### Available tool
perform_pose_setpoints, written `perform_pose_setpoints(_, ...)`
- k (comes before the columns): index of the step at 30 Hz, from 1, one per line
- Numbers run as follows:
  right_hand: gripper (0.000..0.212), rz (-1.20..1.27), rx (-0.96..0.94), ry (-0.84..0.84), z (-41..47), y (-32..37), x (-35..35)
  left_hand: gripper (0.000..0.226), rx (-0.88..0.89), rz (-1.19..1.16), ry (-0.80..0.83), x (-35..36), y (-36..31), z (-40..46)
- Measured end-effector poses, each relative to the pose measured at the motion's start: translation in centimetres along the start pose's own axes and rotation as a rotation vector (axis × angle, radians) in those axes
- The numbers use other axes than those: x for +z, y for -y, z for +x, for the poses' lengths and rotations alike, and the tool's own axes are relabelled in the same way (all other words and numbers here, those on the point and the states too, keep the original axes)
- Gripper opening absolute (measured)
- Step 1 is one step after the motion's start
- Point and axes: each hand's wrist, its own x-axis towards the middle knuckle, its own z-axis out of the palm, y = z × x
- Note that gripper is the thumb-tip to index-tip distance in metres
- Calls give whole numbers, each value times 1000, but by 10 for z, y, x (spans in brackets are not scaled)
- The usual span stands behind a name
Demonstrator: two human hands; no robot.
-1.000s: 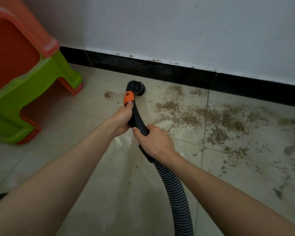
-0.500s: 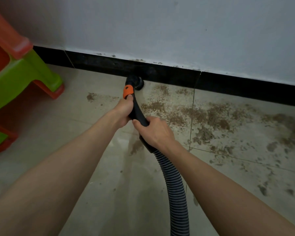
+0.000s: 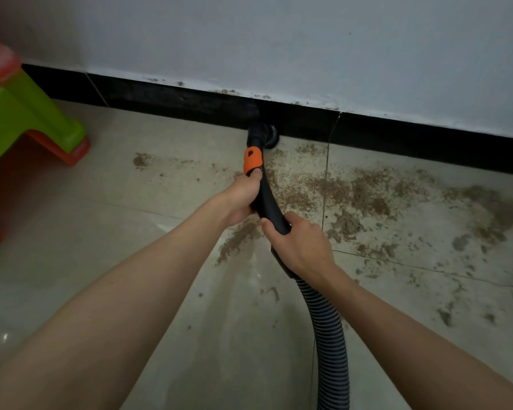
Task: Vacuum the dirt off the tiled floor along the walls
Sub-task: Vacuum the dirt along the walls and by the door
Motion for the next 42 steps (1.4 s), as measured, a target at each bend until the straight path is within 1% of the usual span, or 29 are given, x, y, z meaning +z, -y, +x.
perform_pose_setpoints(3,38,-16,-1,-26,-4,8,0,44,29,-12,-19,-3,-4,-7)
perform_pose_setpoints(7,37,8,-66,-5,-10,33,5,46,104,-33,-153,-24,-8,-19)
perform_pose_setpoints(11,39,-1,-133,107,-16,71,21,50,135,-17,-342,-70,-7,-33)
perform_pose_setpoints(16,41,1,-214,221,-30,123,59,53,173,17,-588,-141,1,-52)
perform_pose_setpoints(19,40,-14,-269,300,-38,143,79,51,142,-34,-674,-177,11,-64)
perform_pose_setpoints(25,41,-46,-300,352,-42,155,104,54,53,-146,-664,-208,23,-72)
perform_pose_setpoints(30,42,-1,-251,363,-35,148,110,53,33,-110,-632,-206,26,-60)
perform_pose_setpoints(36,42,81,-214,328,-25,145,116,52,84,-2,-632,-205,22,-42)
perform_pose_setpoints(39,45,82,-204,309,-23,144,119,48,88,29,-637,-206,22,-37)
perform_pose_setpoints(42,45,75,-206,304,-22,143,120,51,82,57,-639,-205,22,-36)
